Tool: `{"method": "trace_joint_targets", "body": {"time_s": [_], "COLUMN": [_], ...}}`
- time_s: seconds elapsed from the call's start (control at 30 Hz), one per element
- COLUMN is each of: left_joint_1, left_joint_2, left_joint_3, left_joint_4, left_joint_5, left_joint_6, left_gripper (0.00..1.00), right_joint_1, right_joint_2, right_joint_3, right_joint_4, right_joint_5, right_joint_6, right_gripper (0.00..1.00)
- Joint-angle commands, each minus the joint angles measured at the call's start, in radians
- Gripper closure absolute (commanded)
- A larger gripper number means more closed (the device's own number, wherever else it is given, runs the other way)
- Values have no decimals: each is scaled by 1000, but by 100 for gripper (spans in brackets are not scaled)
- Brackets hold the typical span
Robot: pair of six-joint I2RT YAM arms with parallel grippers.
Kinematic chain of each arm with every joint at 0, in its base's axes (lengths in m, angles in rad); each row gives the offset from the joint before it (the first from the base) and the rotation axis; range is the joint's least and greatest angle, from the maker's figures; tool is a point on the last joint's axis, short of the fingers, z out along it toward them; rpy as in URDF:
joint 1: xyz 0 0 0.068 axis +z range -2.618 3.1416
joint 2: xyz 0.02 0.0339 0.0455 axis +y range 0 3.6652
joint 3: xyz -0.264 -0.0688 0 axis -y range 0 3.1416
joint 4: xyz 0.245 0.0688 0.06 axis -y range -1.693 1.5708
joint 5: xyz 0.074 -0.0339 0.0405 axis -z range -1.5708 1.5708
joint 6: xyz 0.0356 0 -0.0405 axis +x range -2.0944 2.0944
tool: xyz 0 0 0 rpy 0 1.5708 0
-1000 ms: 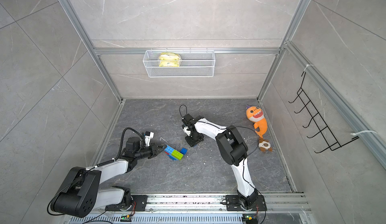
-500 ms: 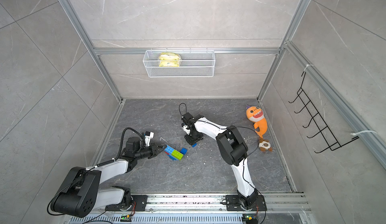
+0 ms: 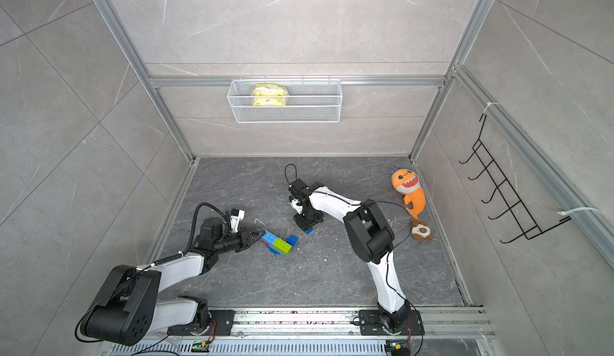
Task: Assemble a heart with lego
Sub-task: Pick up the lego brick from the center of the board.
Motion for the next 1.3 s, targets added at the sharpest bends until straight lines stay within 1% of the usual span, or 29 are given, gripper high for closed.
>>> {"method": "trace_joint_targets", "body": {"time_s": [0.0,0.23,0.33,0.43,0.67,0.93,1.0,1.1,1.27], "left_joint_1": [-4,-4,-4,-4,-4,-4,-5,-4,-4], "left_joint_2": [1,0,-3,-3,-2,-3,-4,-5,1], "left_joint_3": [-5,-6,-6,-6,-11,-13,-15,-17,-13], "left_joint_4": [-75,-76,-76,-77,-75,-74,-74,-74,-72], "left_joint_5": [-29,-31,-31,-31,-33,-33,-33,-35,-34], "left_joint_6": [32,33,33,33,33,32,33,33,33], "left_gripper": [68,68,68,68,68,68,68,68,68], "right_joint_1": [6,5,4,4,4,5,4,4,7], "right_joint_2": [11,15,13,22,24,12,-5,-69,-212], "right_joint_3": [9,6,6,14,2,-5,-14,-43,-71], "right_joint_4": [-40,-39,-37,-44,-37,-27,-21,-1,-16], "right_joint_5": [5,4,4,8,16,10,5,-16,-109], "right_joint_6": [-1,-1,1,-1,-2,-4,-7,-11,-42], "right_gripper": [56,57,59,59,57,66,66,67,68]}}
